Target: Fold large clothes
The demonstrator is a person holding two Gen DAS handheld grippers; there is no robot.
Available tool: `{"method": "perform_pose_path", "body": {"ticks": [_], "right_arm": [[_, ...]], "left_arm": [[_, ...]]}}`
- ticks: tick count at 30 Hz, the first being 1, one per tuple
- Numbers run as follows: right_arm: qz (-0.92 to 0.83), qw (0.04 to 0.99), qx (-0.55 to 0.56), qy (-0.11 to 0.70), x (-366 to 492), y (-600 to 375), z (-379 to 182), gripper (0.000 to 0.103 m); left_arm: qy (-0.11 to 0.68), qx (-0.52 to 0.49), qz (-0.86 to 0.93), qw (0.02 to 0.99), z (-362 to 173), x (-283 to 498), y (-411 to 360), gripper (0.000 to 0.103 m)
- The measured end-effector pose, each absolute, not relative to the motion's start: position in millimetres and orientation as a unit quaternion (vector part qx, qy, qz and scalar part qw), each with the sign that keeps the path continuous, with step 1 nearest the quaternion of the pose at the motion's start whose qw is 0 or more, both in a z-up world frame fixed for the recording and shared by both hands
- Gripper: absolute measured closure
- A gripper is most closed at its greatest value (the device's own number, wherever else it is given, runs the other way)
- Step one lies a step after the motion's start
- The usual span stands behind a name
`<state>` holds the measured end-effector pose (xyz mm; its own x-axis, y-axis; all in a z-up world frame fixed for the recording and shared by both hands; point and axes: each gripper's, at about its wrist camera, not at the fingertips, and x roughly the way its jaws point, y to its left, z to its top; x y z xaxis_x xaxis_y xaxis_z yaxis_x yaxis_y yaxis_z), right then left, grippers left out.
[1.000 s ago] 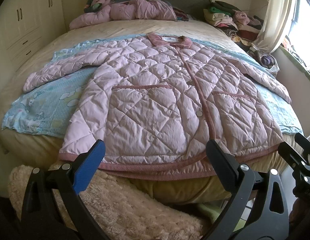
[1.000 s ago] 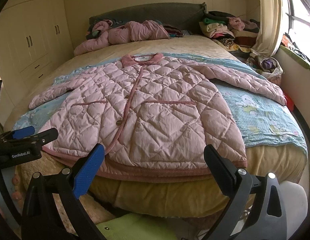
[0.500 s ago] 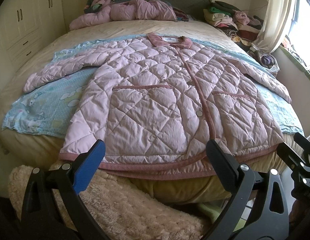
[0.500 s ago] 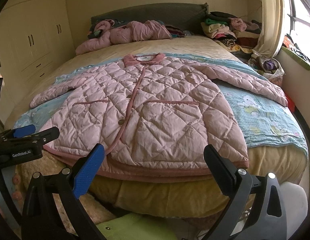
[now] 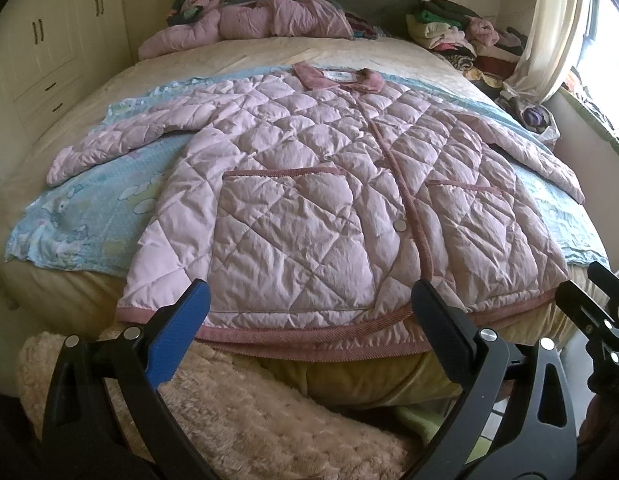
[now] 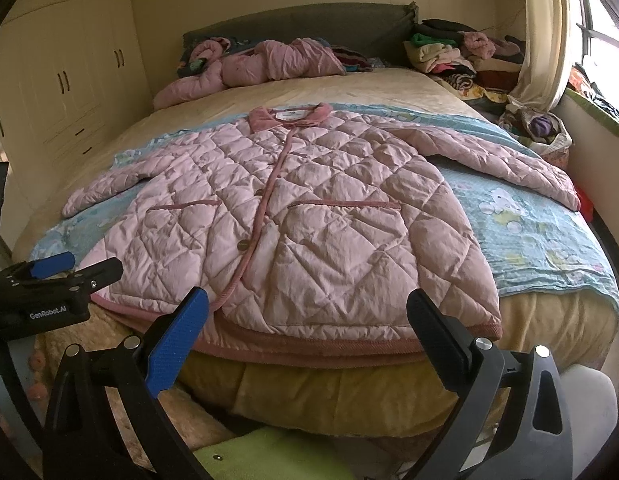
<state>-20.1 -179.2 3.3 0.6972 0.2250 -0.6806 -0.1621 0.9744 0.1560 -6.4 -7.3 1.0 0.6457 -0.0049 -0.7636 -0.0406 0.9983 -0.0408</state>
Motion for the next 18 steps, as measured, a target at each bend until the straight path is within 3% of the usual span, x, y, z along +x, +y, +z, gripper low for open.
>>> {"method": "perform_pose_path", "body": {"ticks": [18], "right_arm": [[0.128,0.915,0.053,0.379,18.9,-181.1,4.4,0.004]], "left_arm": [[0.425,-0.03,0.025,0.905,8.1,25.6,3.9,0.009]]}}
